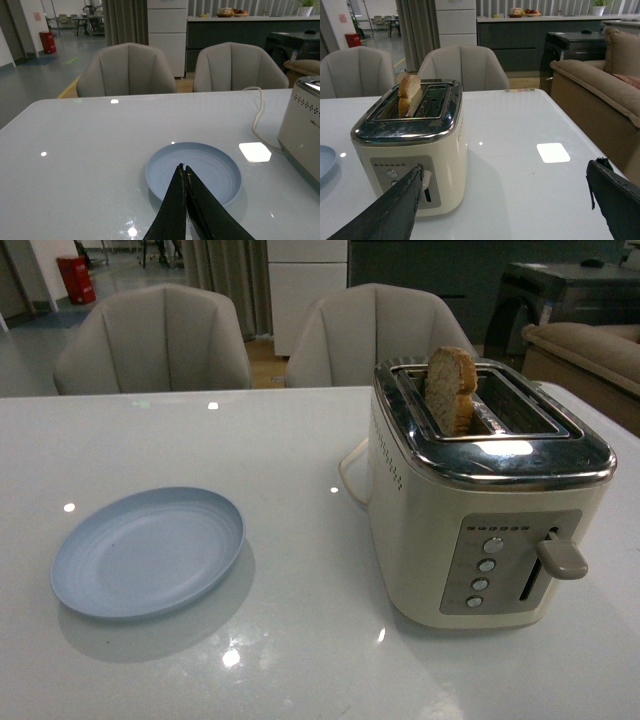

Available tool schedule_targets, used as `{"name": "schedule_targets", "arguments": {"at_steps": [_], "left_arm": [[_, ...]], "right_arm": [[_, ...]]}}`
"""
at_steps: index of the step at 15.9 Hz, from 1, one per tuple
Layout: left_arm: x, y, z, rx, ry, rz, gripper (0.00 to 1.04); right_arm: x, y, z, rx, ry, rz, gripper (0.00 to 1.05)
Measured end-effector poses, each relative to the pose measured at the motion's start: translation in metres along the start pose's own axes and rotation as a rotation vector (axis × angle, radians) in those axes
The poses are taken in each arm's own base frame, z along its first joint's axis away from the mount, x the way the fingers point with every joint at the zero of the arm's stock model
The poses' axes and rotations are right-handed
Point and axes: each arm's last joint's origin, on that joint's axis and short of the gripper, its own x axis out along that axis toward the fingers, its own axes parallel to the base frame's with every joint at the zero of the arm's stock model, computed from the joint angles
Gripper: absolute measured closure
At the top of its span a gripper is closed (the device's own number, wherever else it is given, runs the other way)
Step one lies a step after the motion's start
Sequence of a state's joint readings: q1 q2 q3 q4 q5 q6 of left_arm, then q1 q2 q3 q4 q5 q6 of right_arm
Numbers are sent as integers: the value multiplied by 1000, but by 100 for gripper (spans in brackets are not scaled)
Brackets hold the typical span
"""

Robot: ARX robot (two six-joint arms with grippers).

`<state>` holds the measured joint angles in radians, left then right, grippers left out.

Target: Left arm holds plate, right arm toasts bread

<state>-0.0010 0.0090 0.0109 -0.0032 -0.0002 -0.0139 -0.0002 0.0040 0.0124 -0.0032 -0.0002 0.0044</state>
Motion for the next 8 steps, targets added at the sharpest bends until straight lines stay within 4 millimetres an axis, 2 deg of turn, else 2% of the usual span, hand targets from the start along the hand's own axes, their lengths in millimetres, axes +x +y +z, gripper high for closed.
{"name": "schedule_targets", "arguments": {"at_steps": [1, 2, 5, 8], "left_arm": [[0, 0, 0, 0, 0, 0, 103], [0, 0, 0, 0, 1, 0, 98], [0, 0, 0, 0, 1, 0, 57], [0, 0, 0, 0, 0, 0, 28]], "right_arm": [[0, 0, 0, 0, 0, 0, 6], [0, 0, 0, 0, 0, 0, 6], [0, 0, 0, 0, 0, 0, 6], [0, 0, 0, 0, 0, 0, 6]]}}
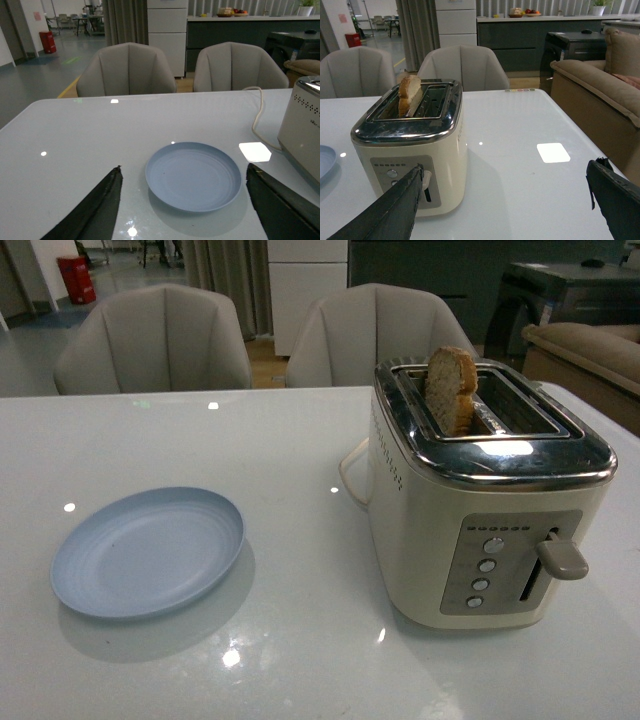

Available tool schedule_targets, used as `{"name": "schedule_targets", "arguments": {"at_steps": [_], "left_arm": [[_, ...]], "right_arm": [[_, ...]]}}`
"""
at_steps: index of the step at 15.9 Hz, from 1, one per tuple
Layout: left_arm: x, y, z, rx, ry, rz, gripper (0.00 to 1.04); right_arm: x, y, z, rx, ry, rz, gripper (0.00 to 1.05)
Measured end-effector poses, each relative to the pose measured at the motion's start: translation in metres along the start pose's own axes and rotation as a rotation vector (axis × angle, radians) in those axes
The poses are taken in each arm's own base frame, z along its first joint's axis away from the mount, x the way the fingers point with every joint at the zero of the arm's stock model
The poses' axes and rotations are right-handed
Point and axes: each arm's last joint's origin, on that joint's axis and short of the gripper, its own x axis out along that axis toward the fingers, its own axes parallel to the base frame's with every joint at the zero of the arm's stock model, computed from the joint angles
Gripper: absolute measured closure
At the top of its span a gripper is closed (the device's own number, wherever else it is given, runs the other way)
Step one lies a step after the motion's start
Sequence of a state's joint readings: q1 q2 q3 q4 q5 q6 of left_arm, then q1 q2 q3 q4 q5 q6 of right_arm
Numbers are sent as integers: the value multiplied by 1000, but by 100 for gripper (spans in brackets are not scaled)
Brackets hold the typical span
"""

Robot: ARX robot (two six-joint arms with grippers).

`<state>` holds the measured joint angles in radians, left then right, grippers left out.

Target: Left arm holds plate, right arm toasts bread

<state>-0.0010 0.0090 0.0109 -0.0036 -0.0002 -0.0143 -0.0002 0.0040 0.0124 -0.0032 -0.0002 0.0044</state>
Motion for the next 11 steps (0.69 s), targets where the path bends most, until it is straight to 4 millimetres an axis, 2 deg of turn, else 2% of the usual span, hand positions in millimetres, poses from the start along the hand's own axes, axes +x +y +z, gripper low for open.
{"name": "schedule_targets", "arguments": {"at_steps": [2, 3, 11], "left_arm": [[0, 0, 0, 0, 0, 0, 10], [0, 0, 0, 1, 0, 0, 6], [0, 0, 0, 1, 0, 0, 7]], "right_arm": [[0, 0, 0, 0, 0, 0, 6], [0, 0, 0, 0, 0, 0, 6], [0, 0, 0, 0, 0, 0, 6]]}}
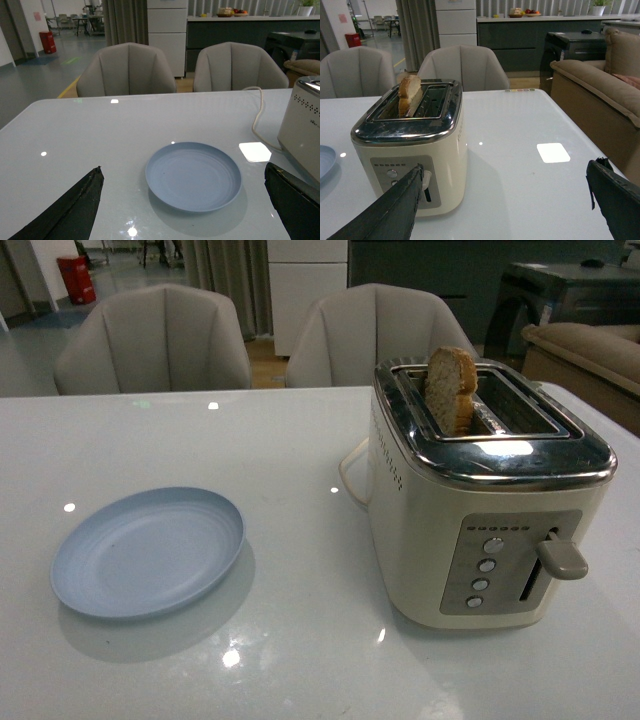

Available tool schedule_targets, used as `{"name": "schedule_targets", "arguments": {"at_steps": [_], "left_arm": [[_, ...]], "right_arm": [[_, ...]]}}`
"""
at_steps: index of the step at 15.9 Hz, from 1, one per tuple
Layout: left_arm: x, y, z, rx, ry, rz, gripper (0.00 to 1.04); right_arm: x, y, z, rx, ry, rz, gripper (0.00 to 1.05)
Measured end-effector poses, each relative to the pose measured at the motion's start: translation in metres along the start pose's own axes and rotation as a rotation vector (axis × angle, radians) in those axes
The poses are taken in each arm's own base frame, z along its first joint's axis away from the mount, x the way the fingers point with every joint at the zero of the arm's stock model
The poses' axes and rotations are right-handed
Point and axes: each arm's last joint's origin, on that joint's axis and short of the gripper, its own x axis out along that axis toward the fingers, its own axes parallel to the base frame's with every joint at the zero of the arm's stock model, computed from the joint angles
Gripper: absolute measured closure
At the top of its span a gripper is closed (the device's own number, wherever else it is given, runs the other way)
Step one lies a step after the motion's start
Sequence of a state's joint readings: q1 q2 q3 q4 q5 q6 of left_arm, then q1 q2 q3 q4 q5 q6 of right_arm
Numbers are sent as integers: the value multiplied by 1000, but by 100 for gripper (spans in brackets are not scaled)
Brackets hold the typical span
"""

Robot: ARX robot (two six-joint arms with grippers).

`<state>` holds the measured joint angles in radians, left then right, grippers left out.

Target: Left arm holds plate, right arm toasts bread

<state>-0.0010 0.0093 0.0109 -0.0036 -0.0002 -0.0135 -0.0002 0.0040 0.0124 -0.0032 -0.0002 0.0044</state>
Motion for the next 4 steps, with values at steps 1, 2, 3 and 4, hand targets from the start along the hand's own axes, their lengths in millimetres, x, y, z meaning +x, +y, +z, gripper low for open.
{"name": "schedule_targets", "arguments": {"at_steps": [1, 2, 3, 4], "left_arm": [[0, 0, 0, 0, 0, 0, 7], [0, 0, 0, 0, 0, 0, 7], [0, 0, 0, 0, 0, 0, 7], [0, 0, 0, 0, 0, 0, 7]], "right_arm": [[0, 0, 0, 0, 0, 0, 6], [0, 0, 0, 0, 0, 0, 6], [0, 0, 0, 0, 0, 0, 6], [0, 0, 0, 0, 0, 0, 6]]}}
